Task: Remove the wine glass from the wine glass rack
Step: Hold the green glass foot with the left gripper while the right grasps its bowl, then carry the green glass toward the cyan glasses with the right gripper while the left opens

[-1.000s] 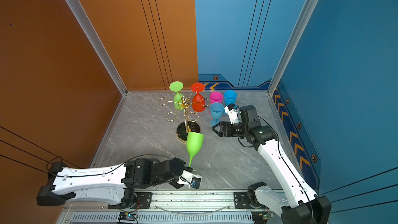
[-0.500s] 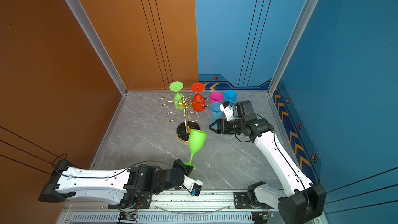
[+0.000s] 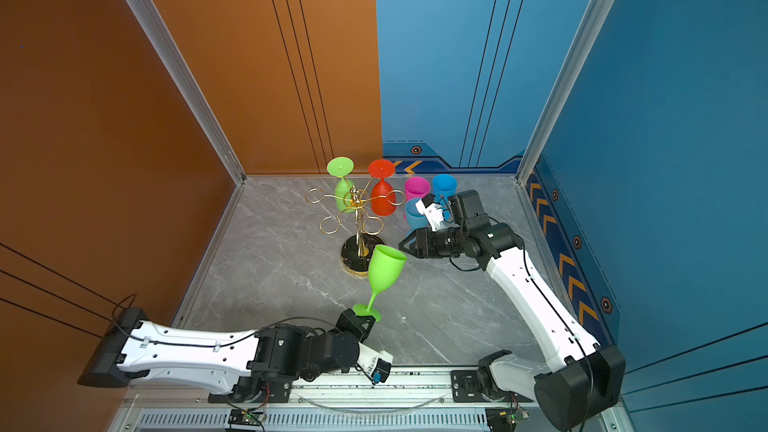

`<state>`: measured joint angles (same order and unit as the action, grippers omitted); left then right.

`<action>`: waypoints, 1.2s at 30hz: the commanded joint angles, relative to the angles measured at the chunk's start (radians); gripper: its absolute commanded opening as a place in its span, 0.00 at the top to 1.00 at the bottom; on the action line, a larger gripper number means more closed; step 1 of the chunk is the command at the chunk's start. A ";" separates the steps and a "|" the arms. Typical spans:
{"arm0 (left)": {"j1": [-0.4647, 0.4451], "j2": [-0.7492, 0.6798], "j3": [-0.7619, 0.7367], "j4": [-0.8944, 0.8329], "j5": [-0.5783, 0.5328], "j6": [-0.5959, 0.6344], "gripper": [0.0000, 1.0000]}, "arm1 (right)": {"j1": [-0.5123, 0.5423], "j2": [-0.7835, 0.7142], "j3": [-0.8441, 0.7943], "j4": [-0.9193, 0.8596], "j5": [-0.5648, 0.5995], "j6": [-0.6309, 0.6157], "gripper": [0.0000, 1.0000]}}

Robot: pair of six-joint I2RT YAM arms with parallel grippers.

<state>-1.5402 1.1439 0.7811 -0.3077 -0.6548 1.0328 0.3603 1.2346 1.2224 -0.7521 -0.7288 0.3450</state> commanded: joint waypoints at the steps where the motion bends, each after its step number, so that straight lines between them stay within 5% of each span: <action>1: -0.015 -0.002 -0.011 0.046 -0.048 0.039 1.00 | 0.009 0.015 0.024 -0.036 -0.018 -0.014 0.57; 15: -0.017 0.007 -0.058 0.161 -0.134 0.140 1.00 | 0.036 0.036 0.039 -0.073 -0.015 -0.046 0.67; 26: -0.016 0.007 -0.083 0.184 -0.149 0.169 1.00 | 0.039 0.045 0.055 -0.097 -0.012 -0.063 0.90; 36: -0.019 0.000 -0.096 0.185 -0.139 0.165 0.97 | 0.043 0.046 0.063 -0.116 0.014 -0.076 1.00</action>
<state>-1.5459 1.1496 0.6991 -0.1677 -0.7742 1.2060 0.3927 1.2739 1.2564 -0.8230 -0.7181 0.2913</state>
